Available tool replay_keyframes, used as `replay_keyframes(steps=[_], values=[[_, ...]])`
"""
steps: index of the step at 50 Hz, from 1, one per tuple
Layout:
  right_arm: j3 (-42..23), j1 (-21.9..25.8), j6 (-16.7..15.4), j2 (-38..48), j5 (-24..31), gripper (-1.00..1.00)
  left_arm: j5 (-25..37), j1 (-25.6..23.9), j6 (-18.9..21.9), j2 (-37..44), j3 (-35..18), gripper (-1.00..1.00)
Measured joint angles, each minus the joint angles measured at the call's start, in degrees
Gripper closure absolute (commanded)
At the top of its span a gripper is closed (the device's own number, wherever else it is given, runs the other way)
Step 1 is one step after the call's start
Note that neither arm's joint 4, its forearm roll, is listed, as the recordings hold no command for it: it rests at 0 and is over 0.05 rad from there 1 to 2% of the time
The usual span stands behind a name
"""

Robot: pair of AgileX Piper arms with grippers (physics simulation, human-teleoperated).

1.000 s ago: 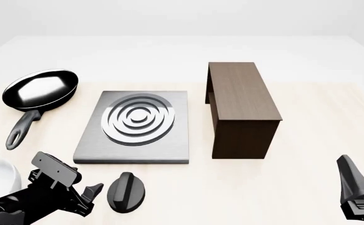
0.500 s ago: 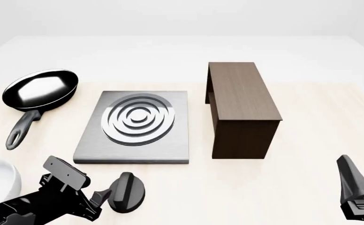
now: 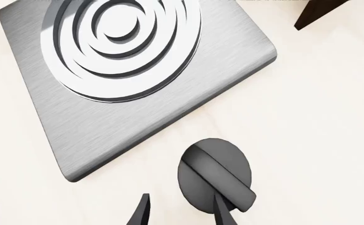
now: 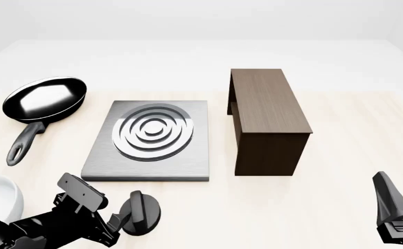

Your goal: Turn on the stove.

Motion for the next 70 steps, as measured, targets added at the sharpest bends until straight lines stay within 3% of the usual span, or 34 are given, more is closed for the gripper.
replay_keyframes(steps=[20, 33, 49, 59, 70], values=[[0.0, 0.1, 0.0, 0.0, 0.0, -1.00, 0.1, -3.0, -1.7, 1.6, -1.8, -1.00], [0.0, 0.1, 0.0, 0.0, 0.0, -1.00, 13.1, 0.1, -0.5, -13.1, -1.6, -1.00], [0.0, 0.2, 0.0, 0.0, 0.0, -1.00, 29.5, 2.7, -1.2, -27.6, -8.6, -1.00], [0.0, 0.2, 0.0, 0.0, 0.0, -1.00, 34.0, 6.8, -1.5, -30.2, -14.5, -1.00], [0.0, 0.2, 0.1, 0.0, 0.0, -1.00, 34.7, 12.5, -1.6, -28.8, -20.9, -1.00]])
